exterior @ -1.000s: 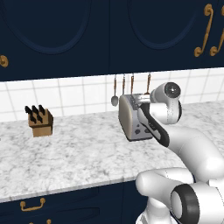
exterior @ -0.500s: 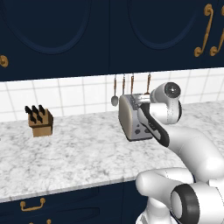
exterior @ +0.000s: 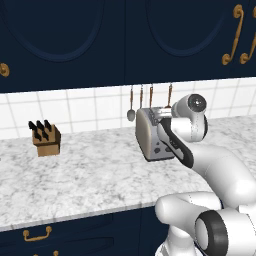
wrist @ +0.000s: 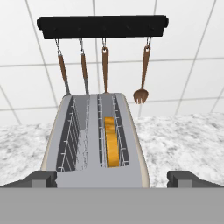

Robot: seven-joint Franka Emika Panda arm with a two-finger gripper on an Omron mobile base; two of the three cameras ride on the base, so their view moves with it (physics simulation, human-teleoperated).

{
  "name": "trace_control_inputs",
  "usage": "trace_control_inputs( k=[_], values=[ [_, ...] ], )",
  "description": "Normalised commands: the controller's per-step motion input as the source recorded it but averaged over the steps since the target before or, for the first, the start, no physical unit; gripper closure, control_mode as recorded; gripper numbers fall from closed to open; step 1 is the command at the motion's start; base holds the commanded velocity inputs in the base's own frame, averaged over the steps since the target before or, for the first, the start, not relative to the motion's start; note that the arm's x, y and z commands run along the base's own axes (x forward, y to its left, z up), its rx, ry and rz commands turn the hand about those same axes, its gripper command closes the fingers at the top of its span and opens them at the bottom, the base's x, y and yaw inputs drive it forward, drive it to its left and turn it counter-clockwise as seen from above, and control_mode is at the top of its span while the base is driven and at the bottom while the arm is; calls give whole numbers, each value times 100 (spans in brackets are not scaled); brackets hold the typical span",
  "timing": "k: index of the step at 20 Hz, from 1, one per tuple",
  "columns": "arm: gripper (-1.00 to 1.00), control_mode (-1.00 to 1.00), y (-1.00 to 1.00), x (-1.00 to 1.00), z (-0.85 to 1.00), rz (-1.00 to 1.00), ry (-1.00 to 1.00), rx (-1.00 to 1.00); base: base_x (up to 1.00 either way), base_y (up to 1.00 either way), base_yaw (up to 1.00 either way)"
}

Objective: Start the toaster. Once the lever pops up, take the bread to the plate on the dining counter.

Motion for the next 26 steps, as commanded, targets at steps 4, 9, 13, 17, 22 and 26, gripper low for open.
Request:
trace_control_inputs(
  k=[4, 9, 13, 17, 22, 26],
  values=[
    [-100, -100, 0, 0, 0, 0, 0, 0, 0, 0, 0],
    [-100, -100, 0, 0, 0, 0, 0, 0, 0, 0, 0],
    [-100, -100, 0, 0, 0, 0, 0, 0, 0, 0, 0],
    [-100, -100, 0, 0, 0, 0, 0, 0, 0, 0, 0],
    [-100, -100, 0, 0, 0, 0, 0, 0, 0, 0, 0],
    [-100, -100, 0, 0, 0, 0, 0, 0, 0, 0, 0]
  ],
)
